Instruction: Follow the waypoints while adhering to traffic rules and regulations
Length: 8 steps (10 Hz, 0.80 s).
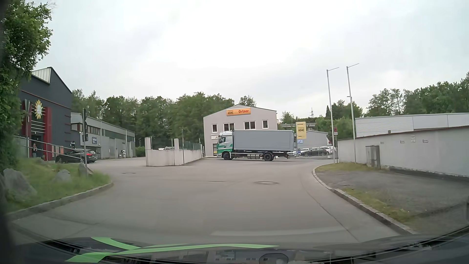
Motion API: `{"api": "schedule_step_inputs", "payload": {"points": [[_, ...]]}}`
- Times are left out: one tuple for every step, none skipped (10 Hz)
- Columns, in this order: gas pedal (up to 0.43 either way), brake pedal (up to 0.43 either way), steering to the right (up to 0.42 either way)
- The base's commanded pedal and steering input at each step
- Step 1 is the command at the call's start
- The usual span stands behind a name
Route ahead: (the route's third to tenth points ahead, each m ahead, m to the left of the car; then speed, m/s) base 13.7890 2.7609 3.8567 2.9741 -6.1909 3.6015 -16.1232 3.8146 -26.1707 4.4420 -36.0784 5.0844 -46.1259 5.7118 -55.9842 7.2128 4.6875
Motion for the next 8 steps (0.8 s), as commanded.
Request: {"api": "schedule_step_inputs", "payload": {"points": [[0.0, 0.0, 0.042], [0.0, 0.0, 0.048], [0.0, 0.0, 0.051], [0.0, 0.0, 0.053], [0.0, 0.0, 0.055], [0.0, 0.012, 0.055], [0.0, 0.024, 0.055], [0.0, 0.043, 0.055]]}}
